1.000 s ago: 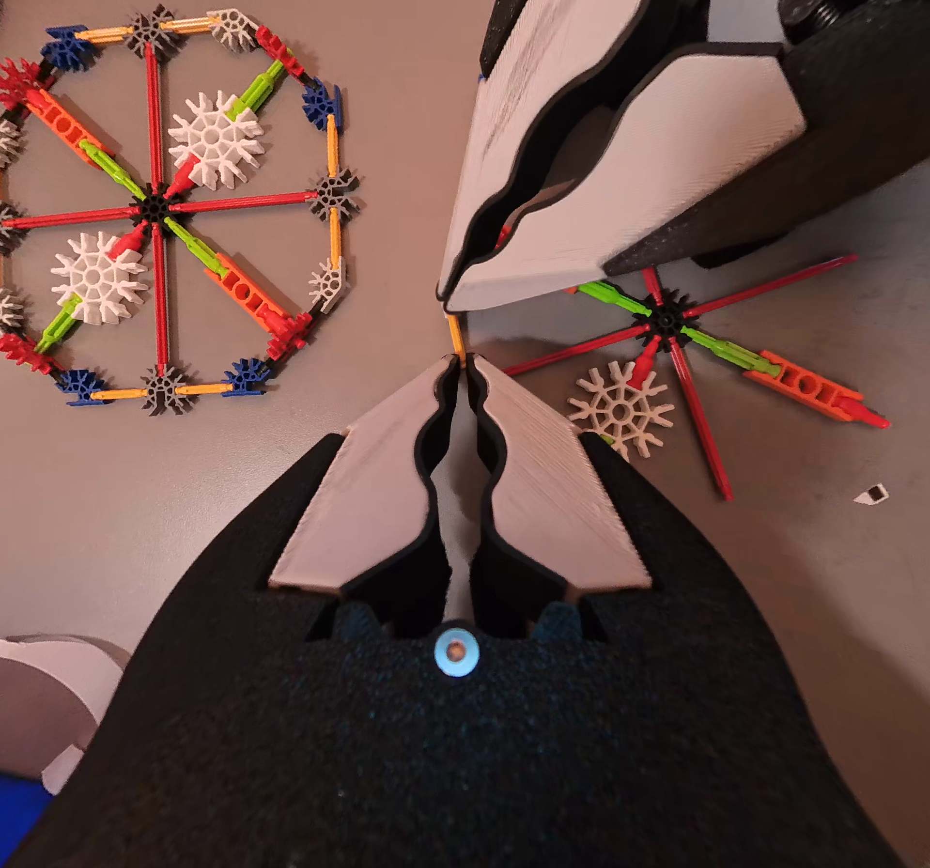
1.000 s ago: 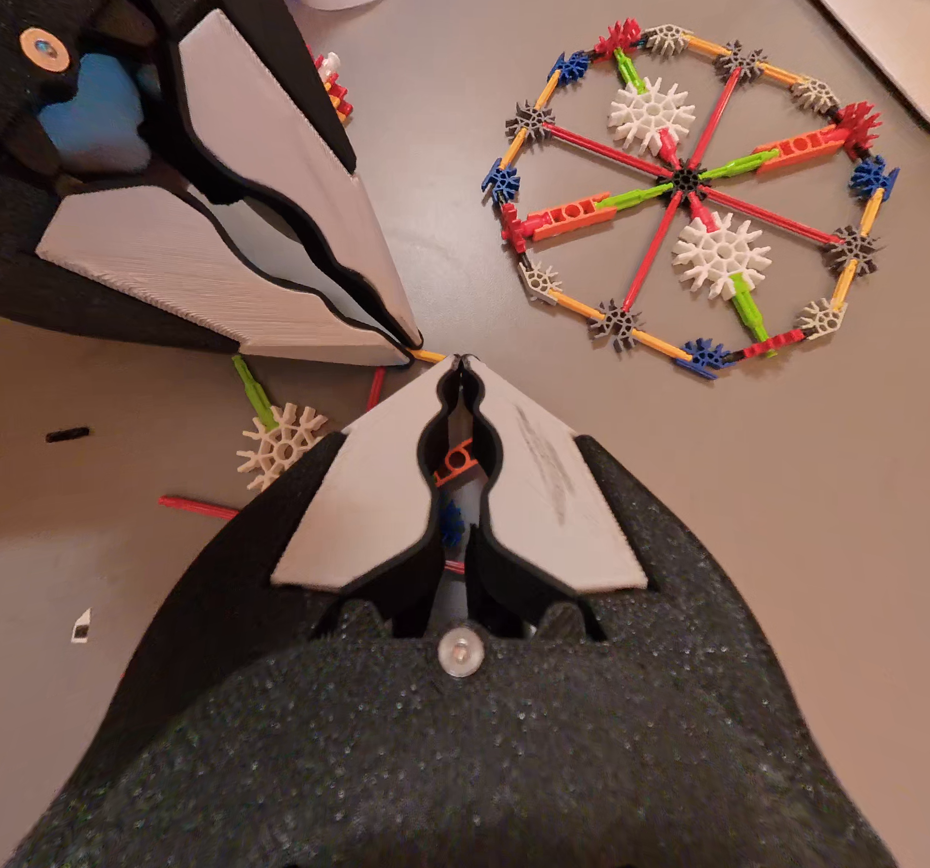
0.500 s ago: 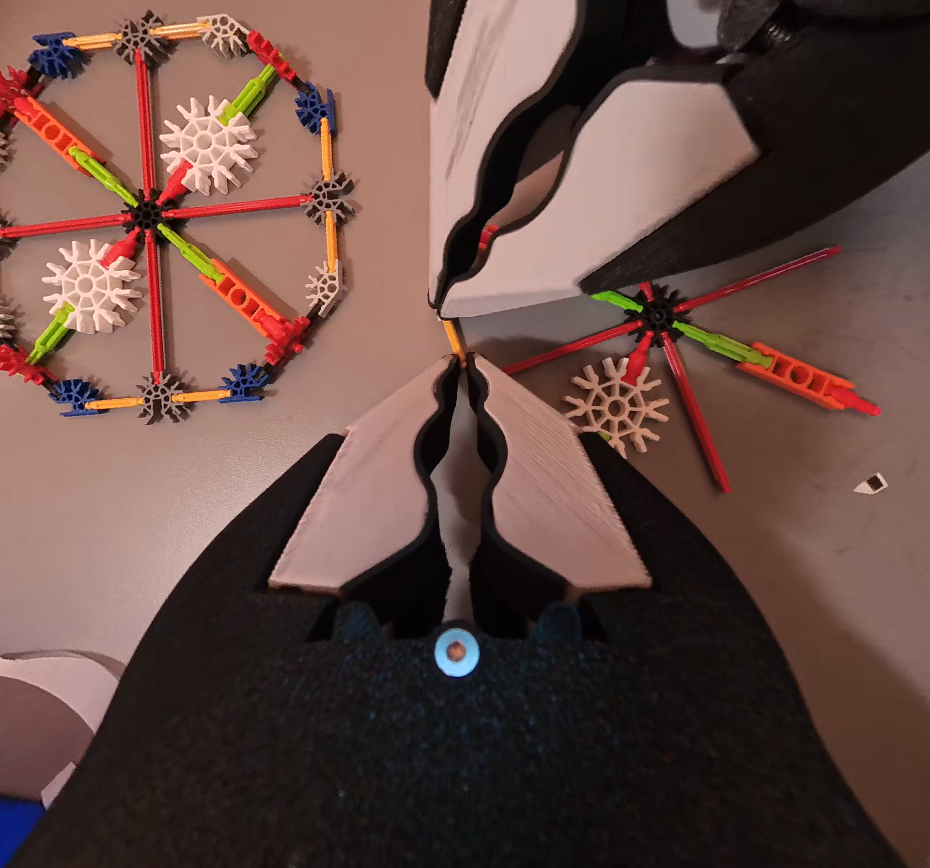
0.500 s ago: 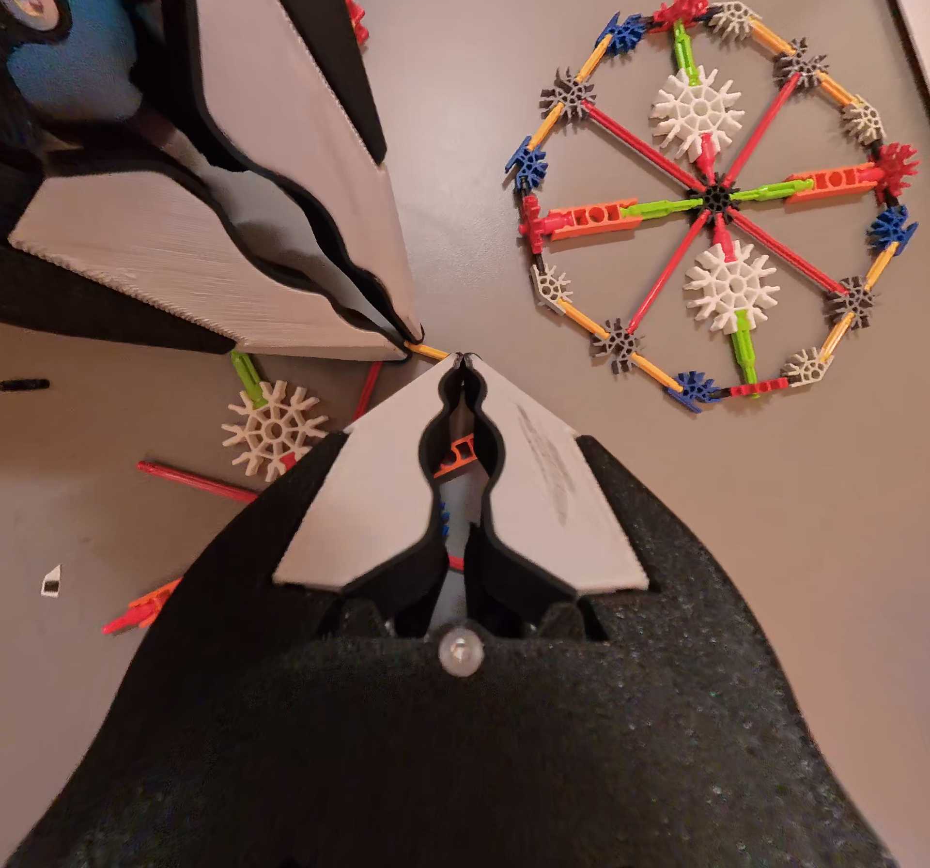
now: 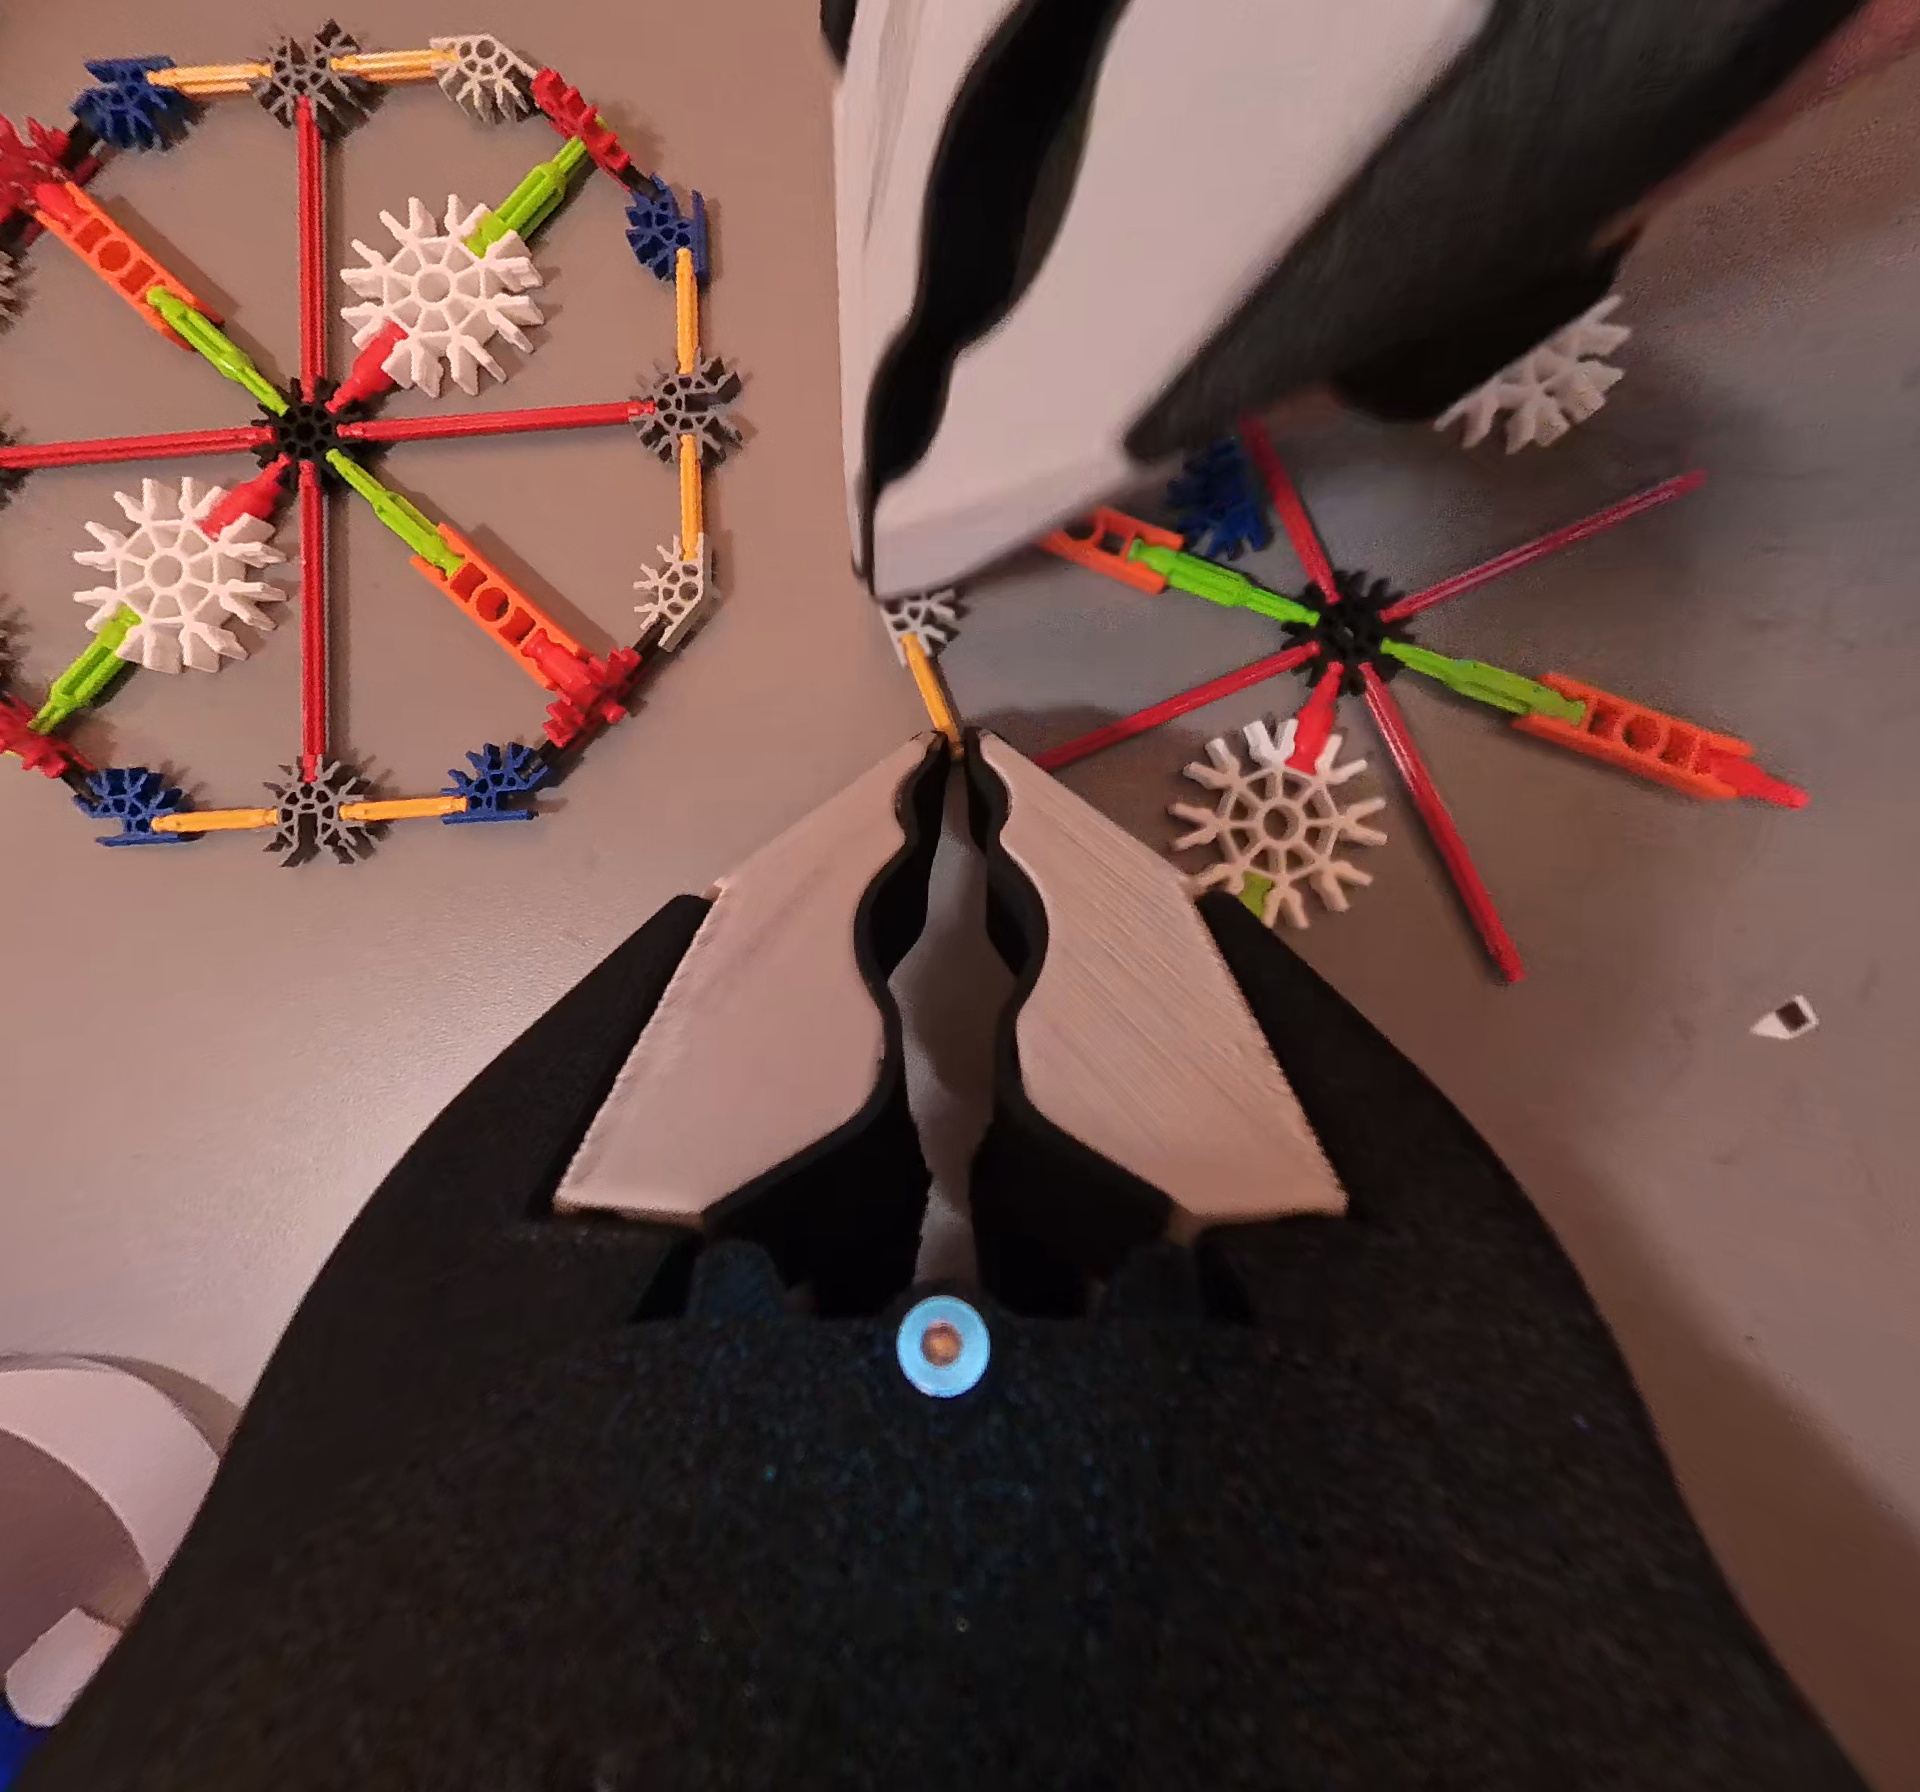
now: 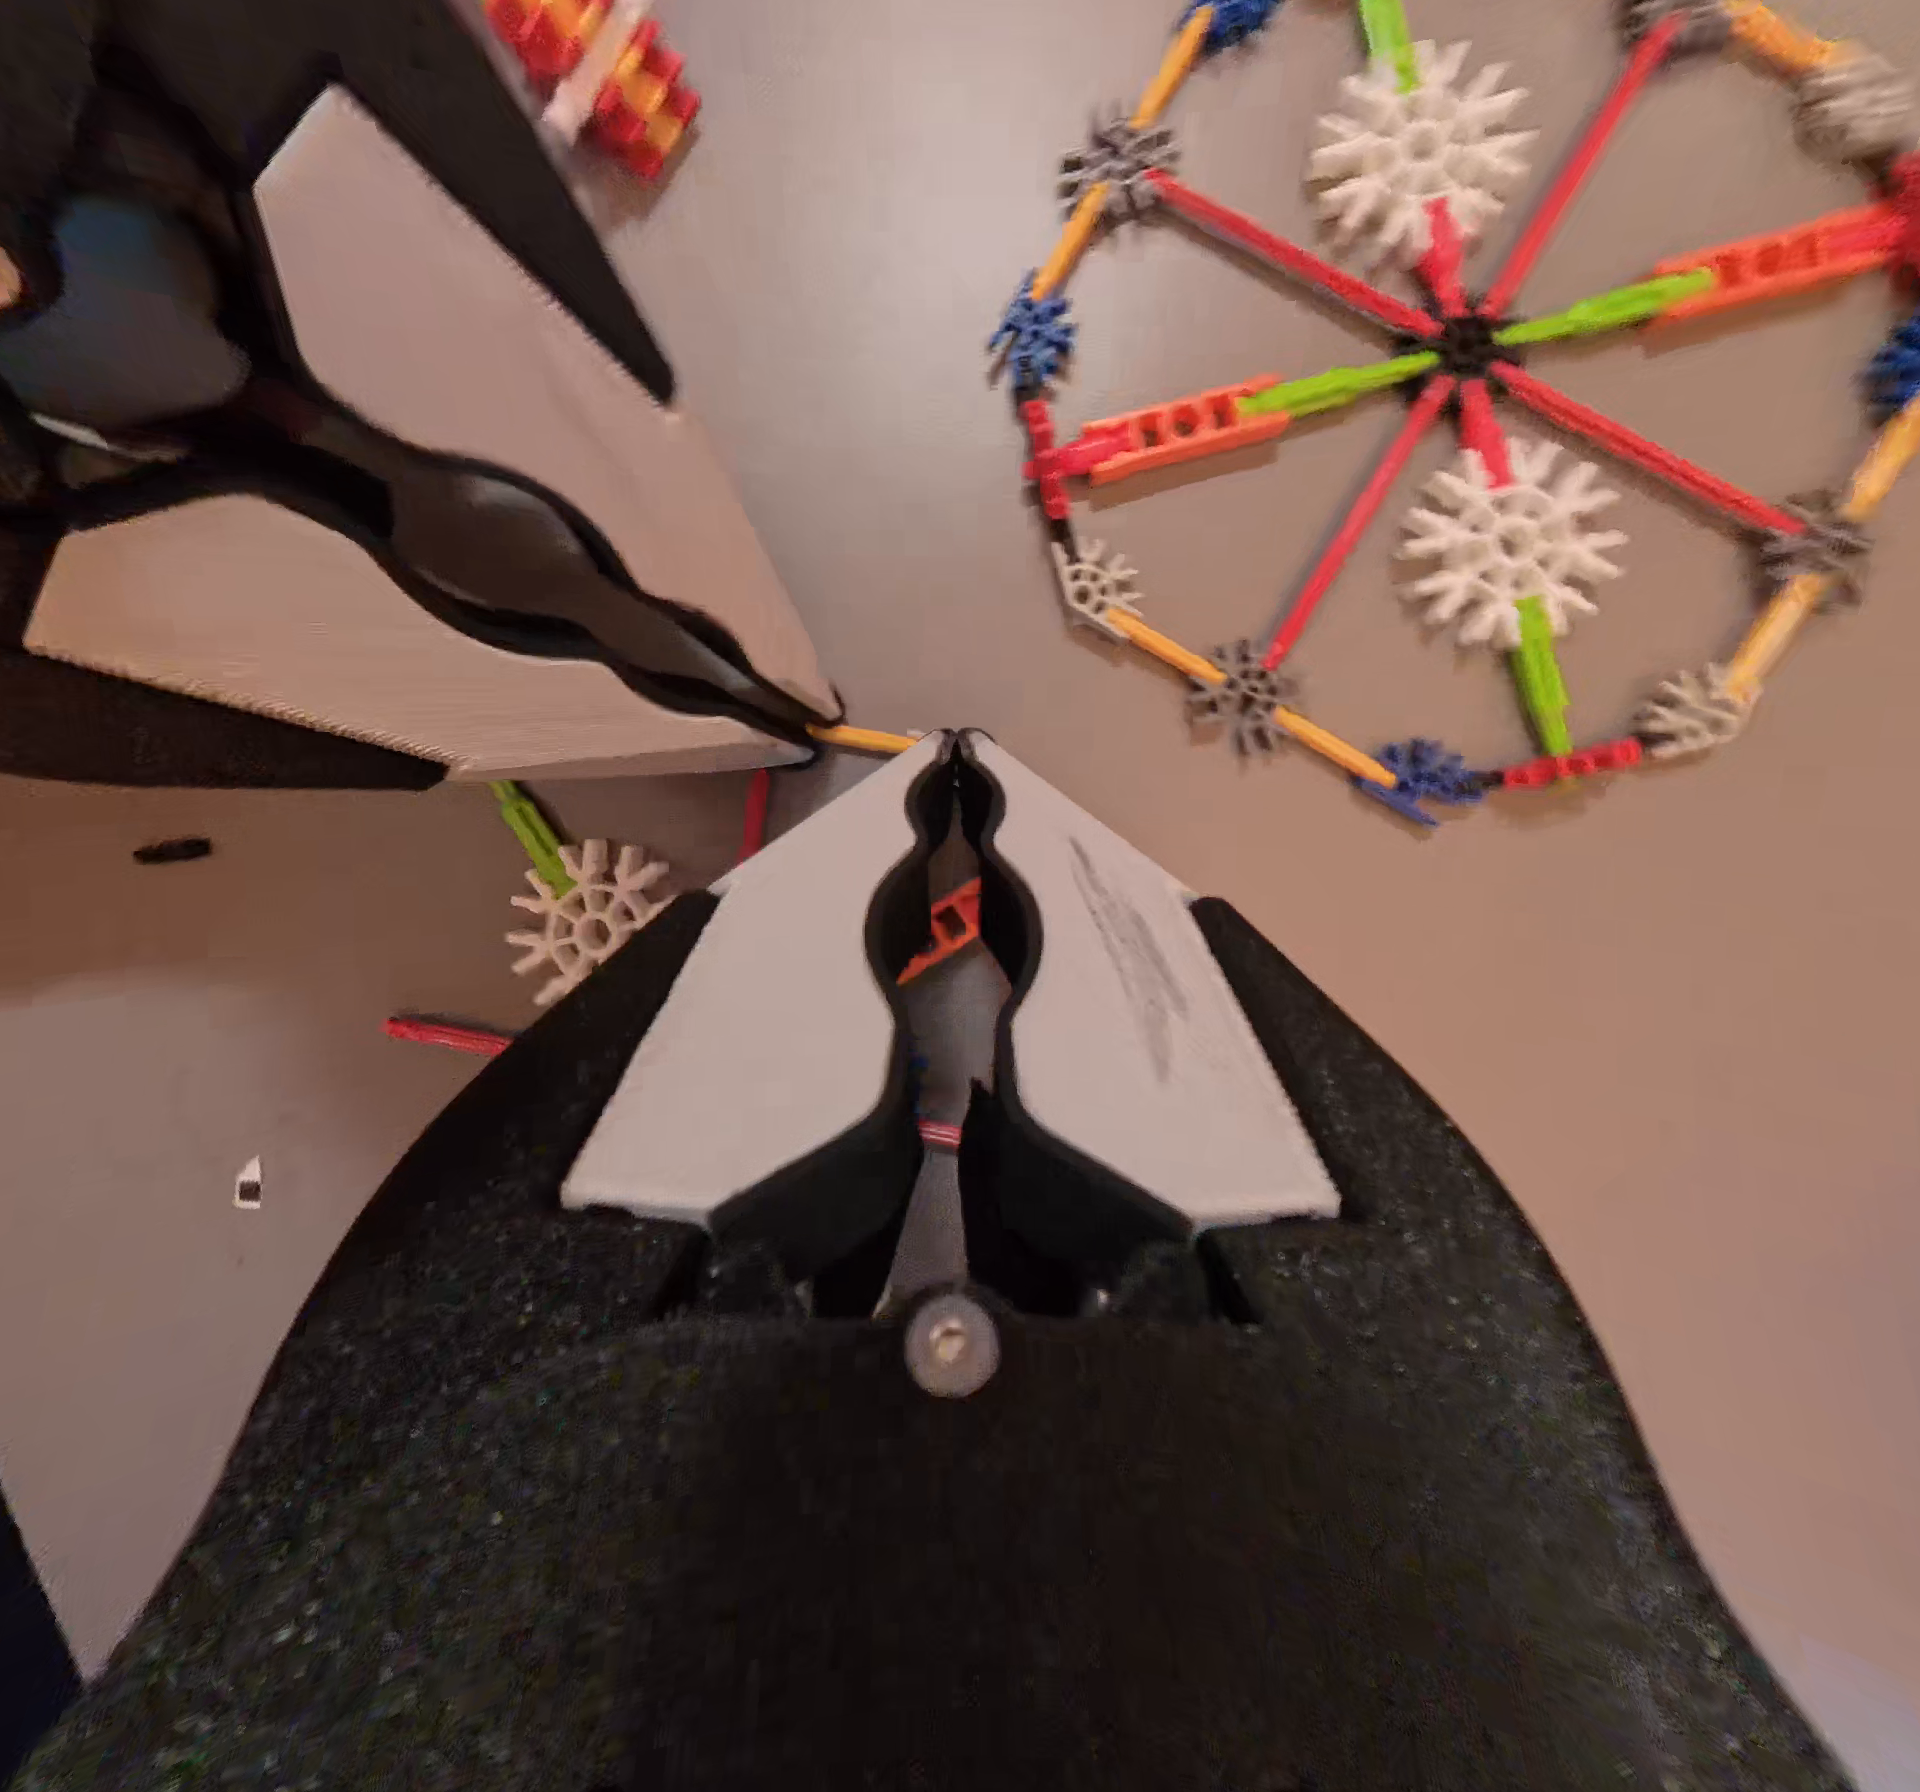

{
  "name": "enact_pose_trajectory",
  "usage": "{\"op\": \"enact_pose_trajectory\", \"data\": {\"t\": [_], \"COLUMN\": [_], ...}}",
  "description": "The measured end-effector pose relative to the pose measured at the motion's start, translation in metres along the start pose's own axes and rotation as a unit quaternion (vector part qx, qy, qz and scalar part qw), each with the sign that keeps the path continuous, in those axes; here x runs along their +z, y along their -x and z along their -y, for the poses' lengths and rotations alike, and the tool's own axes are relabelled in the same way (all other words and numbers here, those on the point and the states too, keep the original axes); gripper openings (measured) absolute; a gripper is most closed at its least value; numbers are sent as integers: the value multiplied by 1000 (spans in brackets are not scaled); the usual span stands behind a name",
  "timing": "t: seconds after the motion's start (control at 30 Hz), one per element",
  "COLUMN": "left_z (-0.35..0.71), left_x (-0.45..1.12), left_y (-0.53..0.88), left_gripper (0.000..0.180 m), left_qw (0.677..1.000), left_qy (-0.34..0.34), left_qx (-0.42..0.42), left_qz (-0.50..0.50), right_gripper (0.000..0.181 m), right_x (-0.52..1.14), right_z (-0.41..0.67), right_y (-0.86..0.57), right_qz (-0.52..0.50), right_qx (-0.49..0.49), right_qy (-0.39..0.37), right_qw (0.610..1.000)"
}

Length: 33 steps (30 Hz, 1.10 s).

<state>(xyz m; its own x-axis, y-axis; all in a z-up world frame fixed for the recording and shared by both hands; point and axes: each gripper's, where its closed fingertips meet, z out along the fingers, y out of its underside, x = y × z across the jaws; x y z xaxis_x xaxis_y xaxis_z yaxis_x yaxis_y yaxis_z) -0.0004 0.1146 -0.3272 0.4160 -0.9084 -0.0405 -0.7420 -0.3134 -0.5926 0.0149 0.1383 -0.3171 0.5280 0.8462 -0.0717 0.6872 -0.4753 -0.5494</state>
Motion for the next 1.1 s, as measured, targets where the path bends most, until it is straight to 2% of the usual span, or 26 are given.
{"op": "enact_pose_trajectory", "data": {"t": [0.1, 0.23, 0.57, 0.67, 1.1], "left_z": [0, 2, 1, -6, -31], "left_x": [0, -7, -48, -53, -86], "left_y": [0, 1, 11, 8, 3], "left_gripper": [1, 3, 4, 4, 4], "left_qw": [1000, 1000, 997, 997, 993], "left_qy": [-3, -16, -50, -42, -51], "left_qx": [-8, -25, -56, -55, -97], "left_qz": [5, 4, 18, 29, 55], "right_gripper": [0, 2, 10, 25, 29], "right_x": [-31, -60, -71, -68, -46], "right_z": [14, 12, -20, -30, -41], "right_y": [-10, -23, 1, 5, 45], "right_qz": [-1, -30, -44, -39, -2], "right_qx": [43, 66, 75, 71, 13], "right_qy": [-67, -94, -105, -91, -93], "right_qw": [997, 993, 991, 993, 996]}}
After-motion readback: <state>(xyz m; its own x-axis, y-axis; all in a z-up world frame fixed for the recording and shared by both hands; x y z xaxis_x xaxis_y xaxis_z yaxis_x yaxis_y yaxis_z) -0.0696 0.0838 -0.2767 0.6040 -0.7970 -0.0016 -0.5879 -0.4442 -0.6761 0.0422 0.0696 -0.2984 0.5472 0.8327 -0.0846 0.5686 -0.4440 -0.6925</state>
